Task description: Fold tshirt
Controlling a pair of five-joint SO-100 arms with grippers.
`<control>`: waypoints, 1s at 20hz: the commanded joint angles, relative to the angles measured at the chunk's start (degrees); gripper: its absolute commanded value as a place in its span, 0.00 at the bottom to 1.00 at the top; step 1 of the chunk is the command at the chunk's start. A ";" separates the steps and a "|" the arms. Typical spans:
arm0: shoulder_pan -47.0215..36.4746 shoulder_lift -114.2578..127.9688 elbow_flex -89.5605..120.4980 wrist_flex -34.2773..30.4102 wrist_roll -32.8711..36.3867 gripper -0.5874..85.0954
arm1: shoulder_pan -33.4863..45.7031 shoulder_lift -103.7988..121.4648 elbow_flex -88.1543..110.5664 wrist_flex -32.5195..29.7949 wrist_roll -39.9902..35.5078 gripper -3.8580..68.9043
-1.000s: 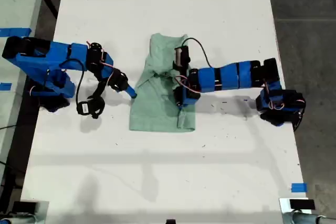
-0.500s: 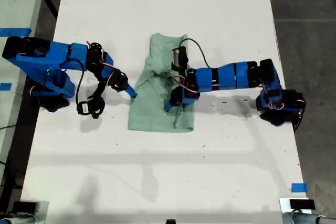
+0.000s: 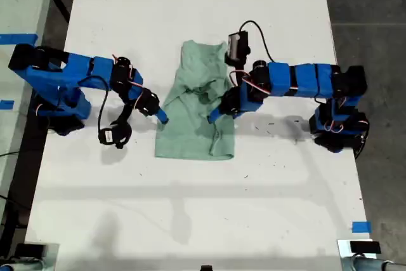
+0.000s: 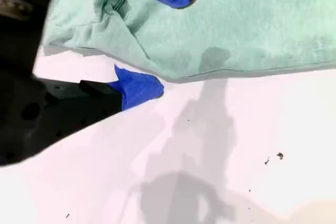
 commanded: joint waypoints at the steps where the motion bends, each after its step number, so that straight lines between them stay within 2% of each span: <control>1: 2.02 -2.90 -4.75 -1.14 -2.20 0.25 | 0.70 4.48 0.09 0.00 -0.62 0.44; 6: 1.93 -10.63 -1.93 -8.44 -5.01 0.26 | -0.09 4.57 0.18 -0.35 -1.05 0.44; 10: 0.18 -18.02 3.96 -18.19 -8.53 0.26 | -1.32 4.75 0.35 0.09 -0.70 0.44; 12: -0.26 -21.09 4.75 -20.30 -10.99 0.13 | -1.76 4.92 1.23 0.09 -0.35 0.44; 14: 0.09 -21.97 5.10 -23.47 -10.99 0.05 | -1.85 5.01 1.85 0.09 -0.26 0.43; 17: 0.26 -21.45 4.39 -24.08 -11.87 0.01 | -1.67 5.01 2.20 -0.26 -0.53 0.43; 20: 0.00 -21.01 1.14 -19.86 -12.39 0.01 | -1.41 5.01 2.72 -0.97 -0.62 0.43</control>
